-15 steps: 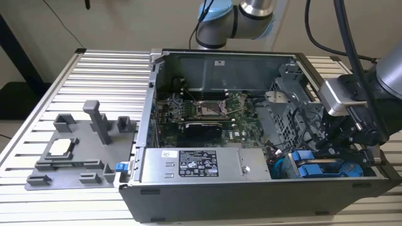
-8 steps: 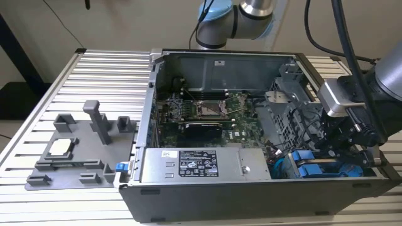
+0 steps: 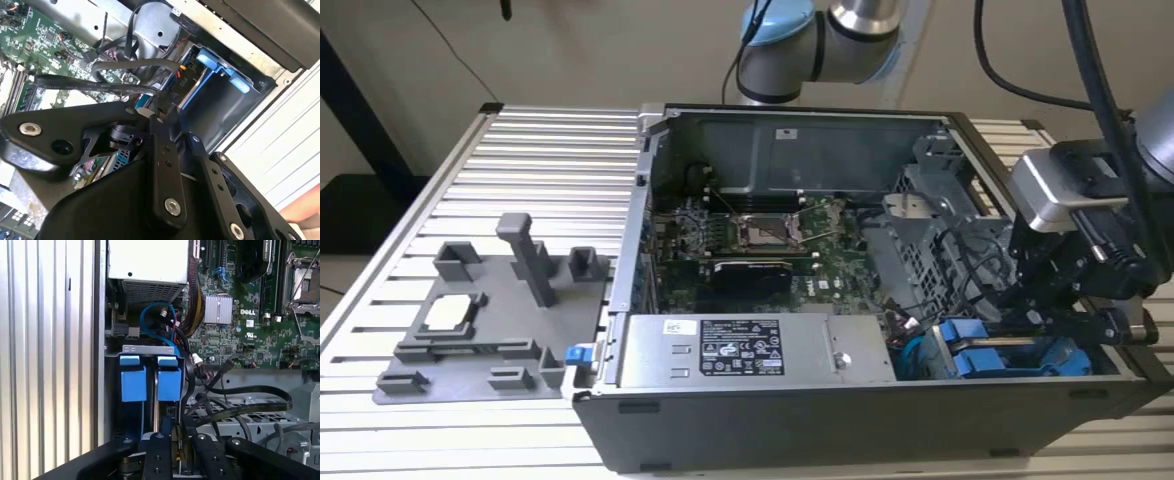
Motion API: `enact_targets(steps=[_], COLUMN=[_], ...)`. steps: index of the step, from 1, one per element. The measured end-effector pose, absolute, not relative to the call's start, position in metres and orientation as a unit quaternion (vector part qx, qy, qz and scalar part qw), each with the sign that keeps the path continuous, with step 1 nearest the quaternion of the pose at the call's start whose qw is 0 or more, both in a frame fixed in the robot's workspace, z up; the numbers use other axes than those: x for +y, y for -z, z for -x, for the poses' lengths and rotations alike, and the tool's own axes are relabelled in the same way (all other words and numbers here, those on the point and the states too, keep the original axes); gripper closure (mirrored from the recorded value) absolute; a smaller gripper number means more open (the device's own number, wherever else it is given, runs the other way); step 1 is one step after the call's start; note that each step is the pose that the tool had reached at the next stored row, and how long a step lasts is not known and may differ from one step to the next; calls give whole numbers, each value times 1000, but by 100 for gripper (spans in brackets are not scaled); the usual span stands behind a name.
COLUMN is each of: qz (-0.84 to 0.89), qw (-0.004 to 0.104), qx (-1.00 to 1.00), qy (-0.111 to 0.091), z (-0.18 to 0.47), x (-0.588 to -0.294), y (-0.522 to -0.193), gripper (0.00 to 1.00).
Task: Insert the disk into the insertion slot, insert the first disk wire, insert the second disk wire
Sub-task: 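Insert the second disk wire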
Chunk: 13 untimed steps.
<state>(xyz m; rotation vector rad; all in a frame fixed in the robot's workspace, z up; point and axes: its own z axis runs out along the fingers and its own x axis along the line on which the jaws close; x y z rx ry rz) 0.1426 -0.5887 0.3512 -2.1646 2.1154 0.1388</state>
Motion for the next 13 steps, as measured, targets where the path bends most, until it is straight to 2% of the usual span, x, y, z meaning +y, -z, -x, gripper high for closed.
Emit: enact_targets(steps=[7,13], qz=[713,713], qw=[56,56], qx=[697,697], qy=[-46,-46], z=[-143,-143], x=[-589,-589], y=[-374,-375], gripper=[76,76])
